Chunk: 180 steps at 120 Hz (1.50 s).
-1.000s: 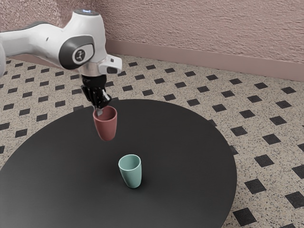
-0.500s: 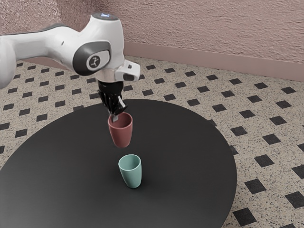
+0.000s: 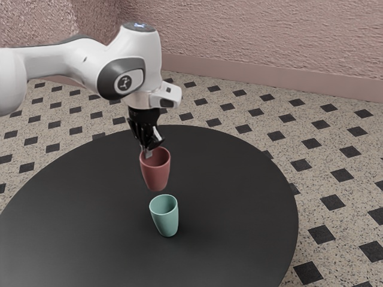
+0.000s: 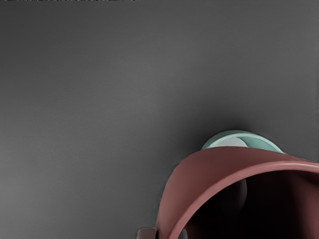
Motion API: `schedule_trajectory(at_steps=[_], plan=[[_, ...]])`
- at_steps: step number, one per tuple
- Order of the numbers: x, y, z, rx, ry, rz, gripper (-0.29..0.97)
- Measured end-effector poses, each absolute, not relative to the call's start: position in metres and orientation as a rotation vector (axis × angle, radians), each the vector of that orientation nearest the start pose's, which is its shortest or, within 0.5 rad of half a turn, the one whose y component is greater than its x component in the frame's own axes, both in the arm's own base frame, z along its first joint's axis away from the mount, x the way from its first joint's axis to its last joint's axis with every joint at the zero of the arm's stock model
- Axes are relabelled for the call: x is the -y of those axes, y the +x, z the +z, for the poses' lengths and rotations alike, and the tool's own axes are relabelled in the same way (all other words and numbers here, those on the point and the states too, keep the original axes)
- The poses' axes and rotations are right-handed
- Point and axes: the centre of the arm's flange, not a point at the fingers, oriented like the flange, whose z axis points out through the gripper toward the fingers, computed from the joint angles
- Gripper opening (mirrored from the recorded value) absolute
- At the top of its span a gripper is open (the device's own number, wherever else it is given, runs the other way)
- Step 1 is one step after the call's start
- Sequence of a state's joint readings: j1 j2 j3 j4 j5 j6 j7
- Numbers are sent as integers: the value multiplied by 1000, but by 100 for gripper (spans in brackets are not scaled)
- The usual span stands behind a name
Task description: Place the left cup onto the right cup
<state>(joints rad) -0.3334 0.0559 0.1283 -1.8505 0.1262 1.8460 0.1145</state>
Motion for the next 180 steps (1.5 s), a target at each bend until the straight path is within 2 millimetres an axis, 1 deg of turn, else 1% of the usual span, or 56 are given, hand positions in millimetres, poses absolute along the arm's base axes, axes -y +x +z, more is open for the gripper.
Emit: schedule_trajectory(at_steps=[23, 71, 97, 138, 180], plan=[[118, 556, 476, -562, -2958, 104, -11], [118, 551, 458, -562, -2962, 138, -11], [121, 550, 455, -571, -2963, 122, -11], [119, 550, 451, -564, -2965, 122, -11], [122, 549, 444, -570, -2964, 137, -11]])
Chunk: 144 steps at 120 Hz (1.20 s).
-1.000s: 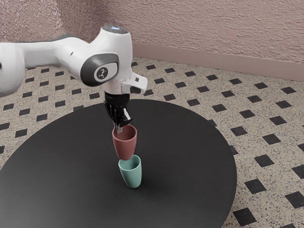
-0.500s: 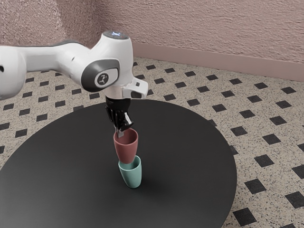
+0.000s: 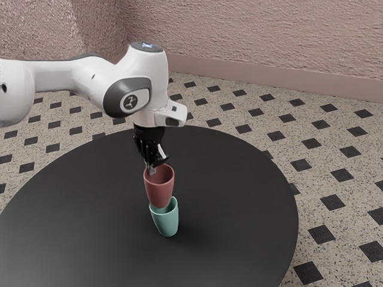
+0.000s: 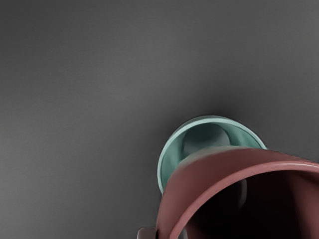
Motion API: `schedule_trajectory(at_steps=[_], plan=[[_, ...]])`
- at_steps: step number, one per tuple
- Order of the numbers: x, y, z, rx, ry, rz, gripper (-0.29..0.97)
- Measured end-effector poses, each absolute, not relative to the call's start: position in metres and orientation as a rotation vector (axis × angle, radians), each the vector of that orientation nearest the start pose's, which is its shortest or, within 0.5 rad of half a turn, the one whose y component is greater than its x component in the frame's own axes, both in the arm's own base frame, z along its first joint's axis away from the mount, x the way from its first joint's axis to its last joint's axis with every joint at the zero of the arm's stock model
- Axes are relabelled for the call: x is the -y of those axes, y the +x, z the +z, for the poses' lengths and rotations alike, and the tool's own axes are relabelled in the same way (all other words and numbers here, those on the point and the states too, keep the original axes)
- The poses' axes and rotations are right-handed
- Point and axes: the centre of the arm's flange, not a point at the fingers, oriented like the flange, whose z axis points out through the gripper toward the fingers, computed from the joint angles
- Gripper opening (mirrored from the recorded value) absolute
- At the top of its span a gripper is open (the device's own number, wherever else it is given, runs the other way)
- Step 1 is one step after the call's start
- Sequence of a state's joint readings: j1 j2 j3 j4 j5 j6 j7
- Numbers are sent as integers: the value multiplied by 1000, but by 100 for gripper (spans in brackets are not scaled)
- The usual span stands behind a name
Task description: Place the left cup onto the right cup
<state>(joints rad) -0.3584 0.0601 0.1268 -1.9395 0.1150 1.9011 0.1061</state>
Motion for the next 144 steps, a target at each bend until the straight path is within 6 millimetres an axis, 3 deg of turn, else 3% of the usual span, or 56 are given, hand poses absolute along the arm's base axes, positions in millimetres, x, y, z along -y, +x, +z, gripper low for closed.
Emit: schedule_trajectory(at_steps=[144], plan=[[120, 548, 430, -568, -2967, 129, -11]])
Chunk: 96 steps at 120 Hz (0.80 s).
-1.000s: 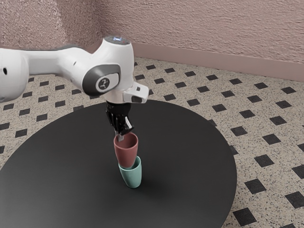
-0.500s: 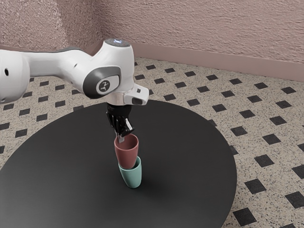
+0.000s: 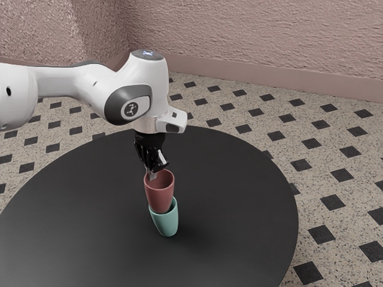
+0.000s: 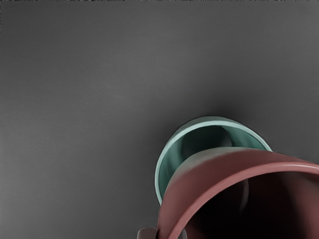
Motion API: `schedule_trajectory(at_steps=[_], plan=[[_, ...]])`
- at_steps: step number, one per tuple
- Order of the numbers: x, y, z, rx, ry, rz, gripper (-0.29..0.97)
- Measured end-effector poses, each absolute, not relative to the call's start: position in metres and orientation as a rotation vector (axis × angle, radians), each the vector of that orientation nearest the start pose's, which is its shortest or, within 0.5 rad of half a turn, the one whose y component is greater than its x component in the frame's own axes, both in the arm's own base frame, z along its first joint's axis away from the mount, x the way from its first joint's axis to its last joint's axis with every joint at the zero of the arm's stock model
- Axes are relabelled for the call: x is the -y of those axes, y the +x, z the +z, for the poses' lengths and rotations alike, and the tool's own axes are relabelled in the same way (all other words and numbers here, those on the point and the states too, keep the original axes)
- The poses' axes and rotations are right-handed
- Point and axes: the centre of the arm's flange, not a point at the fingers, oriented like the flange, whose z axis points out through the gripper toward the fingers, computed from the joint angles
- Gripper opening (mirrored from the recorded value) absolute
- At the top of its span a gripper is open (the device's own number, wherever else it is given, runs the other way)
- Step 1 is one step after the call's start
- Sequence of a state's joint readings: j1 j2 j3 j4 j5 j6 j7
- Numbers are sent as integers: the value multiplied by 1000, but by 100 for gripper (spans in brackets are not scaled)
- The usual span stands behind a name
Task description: Place the left cup onto the right cup
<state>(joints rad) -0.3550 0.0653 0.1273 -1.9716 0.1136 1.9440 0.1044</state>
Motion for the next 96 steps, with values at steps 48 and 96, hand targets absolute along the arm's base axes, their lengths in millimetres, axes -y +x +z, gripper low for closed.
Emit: schedule_trajectory(at_steps=[48, 96], plan=[[121, 550, 427, -571, -2967, 119, -11], [122, 551, 422, -573, -2965, 129, -10]])
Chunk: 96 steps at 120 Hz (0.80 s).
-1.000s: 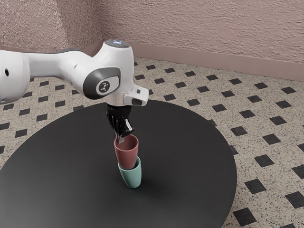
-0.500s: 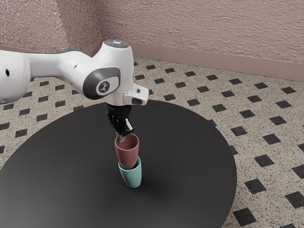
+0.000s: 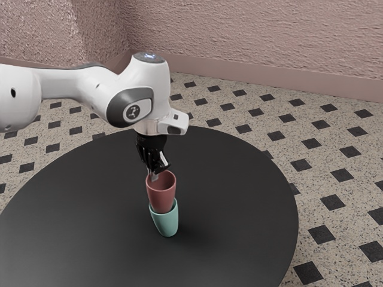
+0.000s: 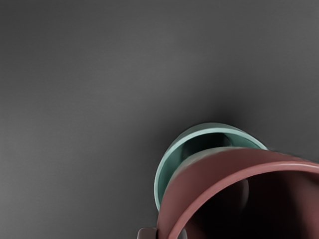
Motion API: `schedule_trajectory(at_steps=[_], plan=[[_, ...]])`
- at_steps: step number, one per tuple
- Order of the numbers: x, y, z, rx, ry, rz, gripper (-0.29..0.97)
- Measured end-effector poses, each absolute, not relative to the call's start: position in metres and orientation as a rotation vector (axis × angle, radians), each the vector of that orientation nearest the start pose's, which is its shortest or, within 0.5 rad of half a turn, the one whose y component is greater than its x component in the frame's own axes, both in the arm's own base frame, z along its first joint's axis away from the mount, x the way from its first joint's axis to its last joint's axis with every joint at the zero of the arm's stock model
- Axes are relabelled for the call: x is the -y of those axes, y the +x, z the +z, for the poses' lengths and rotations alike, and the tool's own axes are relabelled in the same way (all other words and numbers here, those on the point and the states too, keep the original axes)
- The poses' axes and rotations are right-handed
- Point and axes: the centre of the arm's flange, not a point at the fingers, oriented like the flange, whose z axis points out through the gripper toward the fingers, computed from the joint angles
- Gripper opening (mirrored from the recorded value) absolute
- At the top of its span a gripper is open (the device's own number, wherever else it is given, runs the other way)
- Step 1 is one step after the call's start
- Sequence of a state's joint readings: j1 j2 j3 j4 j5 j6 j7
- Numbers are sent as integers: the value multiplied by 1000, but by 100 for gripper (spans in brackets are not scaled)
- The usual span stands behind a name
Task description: Place the left cup onto the right cup
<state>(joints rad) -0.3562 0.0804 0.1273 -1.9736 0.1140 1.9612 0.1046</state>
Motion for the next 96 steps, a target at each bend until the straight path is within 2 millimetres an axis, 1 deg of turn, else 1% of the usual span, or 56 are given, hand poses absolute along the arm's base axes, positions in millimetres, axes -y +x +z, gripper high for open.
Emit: schedule_trajectory(at_steps=[5, 13, 21, 36, 50, 70, 96], plan=[[122, 550, 421, -573, -2965, 132, -9], [122, 549, 419, -574, -2967, 134, -2], [122, 549, 417, -577, -2968, 130, 9], [122, 549, 416, -584, -2969, 122, 33], [123, 549, 417, -589, -2969, 114, 48], [123, 549, 419, -594, -2970, 102, 59], [122, 550, 428, -593, -2974, 77, 65]])
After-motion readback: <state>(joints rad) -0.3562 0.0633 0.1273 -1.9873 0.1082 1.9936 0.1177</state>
